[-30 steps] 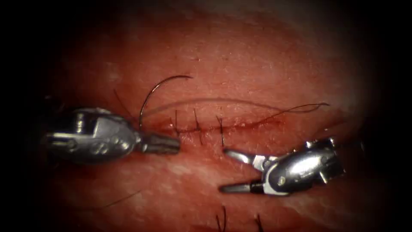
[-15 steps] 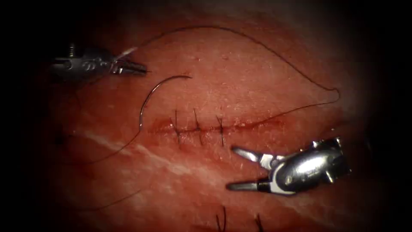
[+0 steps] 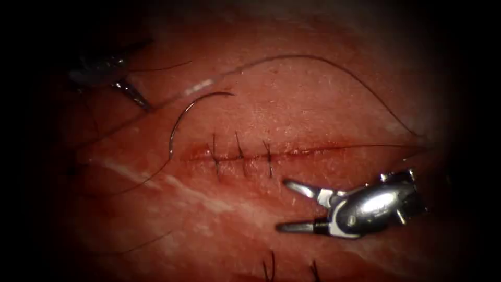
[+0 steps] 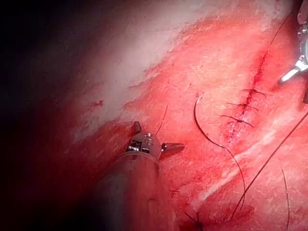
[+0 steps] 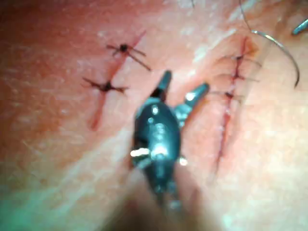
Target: Wound Closure
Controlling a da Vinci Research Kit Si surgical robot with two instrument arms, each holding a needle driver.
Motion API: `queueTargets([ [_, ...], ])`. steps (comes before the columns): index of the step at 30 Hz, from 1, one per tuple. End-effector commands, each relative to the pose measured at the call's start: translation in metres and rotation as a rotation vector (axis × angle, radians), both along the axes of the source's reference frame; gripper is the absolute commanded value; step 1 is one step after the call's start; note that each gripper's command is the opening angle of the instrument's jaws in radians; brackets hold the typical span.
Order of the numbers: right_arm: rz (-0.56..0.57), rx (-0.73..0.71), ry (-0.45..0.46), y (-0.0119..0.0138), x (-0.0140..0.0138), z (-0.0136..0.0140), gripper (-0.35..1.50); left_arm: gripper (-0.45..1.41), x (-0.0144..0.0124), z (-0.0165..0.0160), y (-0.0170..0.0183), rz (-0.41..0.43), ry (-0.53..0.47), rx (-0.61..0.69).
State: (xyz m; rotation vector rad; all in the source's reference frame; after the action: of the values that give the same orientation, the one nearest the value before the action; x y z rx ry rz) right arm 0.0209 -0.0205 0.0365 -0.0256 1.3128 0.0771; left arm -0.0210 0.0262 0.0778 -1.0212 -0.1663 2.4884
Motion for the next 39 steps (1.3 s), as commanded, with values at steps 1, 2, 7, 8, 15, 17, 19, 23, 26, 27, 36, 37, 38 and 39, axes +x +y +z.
queueTargets([
  [1, -0.005, 0.004, 0.0, -0.0013, 0.0, 0.0005, 1.16, 1.08, -0.0004, 0.0005, 0.0, -0.001, -0.002, 0.005],
  [2, -0.002, 0.009, 0.003, -0.0013, -0.0001, 0.0005, 1.16, 1.08, -0.0002, 0.0001, 0.0002, -0.003, -0.001, 0.009],
  [7, 0.008, 0.014, 0.01, -0.0013, -0.0007, 0.0003, 1.16, 1.04, -0.0006, -0.0021, 0.0007, -0.009, -0.033, 0.028],
  [8, 0.011, 0.026, 0.01, -0.0013, -0.0009, 0.0002, 1.18, 1.04, -0.0008, -0.0029, 0.0007, -0.011, -0.057, 0.028],
  [15, -0.002, 0.064, 0.005, -0.0024, -0.0023, -0.0014, 1.23, 0.99, -0.0029, -0.0076, -0.0008, -0.011, -0.145, 0.064],
  [17, -0.012, 0.066, -0.003, -0.0027, -0.0025, -0.0019, 1.23, 0.99, -0.0034, -0.0084, -0.0016, 0.001, -0.164, 0.073],
  [19, -0.014, 0.066, -0.005, -0.0029, -0.0026, -0.0021, 1.21, 0.98, -0.0038, -0.0089, -0.0021, -0.002, -0.18, 0.098],
  [23, -0.014, 0.065, -0.008, -0.0034, -0.0023, -0.0025, 1.18, 0.93, -0.0059, -0.0097, -0.004, -0.052, -0.136, 0.227],
  [26, -0.011, 0.062, -0.011, -0.0037, -0.002, -0.0022, 1.16, 0.86, -0.0072, -0.0092, -0.0044, -0.086, -0.11, 0.244],
  [27, -0.009, 0.061, -0.012, -0.0037, -0.0018, -0.002, 1.16, 0.81, -0.0075, -0.009, -0.0045, -0.095, -0.1, 0.243],
  [36, 0.0, 0.063, -0.022, -0.0044, -0.0002, -0.0012, 1.16, 0.57, -0.0093, -0.006, -0.0036, -0.153, -0.045, 0.23],
  [37, -0.001, 0.063, -0.025, -0.0045, -0.0001, -0.0011, 1.16, 0.57, -0.0095, -0.0053, -0.0033, -0.157, -0.037, 0.225],
  [38, -0.001, 0.063, -0.025, -0.0045, 0.0, -0.0011, 1.16, 0.57, -0.0097, -0.0048, -0.0032, -0.157, -0.033, 0.224],
  [39, -0.001, 0.063, -0.025, -0.0045, 0.0, -0.0011, 1.16, 0.57, -0.0097, -0.0048, -0.0032, -0.157, -0.033, 0.224],
])
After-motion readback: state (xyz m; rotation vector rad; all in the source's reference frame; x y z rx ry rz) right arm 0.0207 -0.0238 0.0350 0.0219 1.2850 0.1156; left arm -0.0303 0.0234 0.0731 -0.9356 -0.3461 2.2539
